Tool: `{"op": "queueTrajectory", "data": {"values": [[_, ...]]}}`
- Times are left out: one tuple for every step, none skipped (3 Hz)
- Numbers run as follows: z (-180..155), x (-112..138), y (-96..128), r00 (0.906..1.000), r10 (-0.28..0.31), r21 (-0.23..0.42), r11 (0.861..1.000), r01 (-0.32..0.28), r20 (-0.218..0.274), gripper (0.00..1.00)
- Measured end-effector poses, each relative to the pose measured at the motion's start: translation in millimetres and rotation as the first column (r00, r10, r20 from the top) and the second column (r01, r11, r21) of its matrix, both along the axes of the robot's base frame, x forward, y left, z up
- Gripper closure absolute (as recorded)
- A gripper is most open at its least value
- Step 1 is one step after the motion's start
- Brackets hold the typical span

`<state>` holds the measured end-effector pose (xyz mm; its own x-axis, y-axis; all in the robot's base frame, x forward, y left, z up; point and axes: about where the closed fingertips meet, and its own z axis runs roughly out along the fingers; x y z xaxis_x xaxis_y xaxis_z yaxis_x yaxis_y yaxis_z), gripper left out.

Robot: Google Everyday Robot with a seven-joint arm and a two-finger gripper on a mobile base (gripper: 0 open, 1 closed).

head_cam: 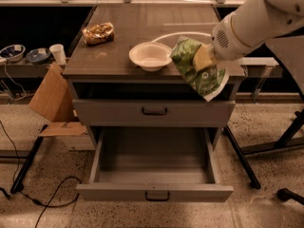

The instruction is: Place green jalapeno chip bag into middle drawer

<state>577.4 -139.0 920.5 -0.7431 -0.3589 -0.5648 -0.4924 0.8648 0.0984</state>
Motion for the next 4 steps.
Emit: {"op": "queueTrajectory", "data": {"values": [[-20, -17, 28, 0.9894, 0.145, 0.029, 0.989, -0.145, -0.005, 1.00], [-19, -18, 31, 0.9845, 0.175, 0.022, 0.984, -0.175, 0.008, 1.00], [-19, -18, 31, 0.9845, 0.175, 0.022, 0.984, -0.175, 0.008, 1.00], [-30, -13, 40, 0.9822, 0.187, 0.001, 0.982, -0.187, -0.021, 1.00]]}}
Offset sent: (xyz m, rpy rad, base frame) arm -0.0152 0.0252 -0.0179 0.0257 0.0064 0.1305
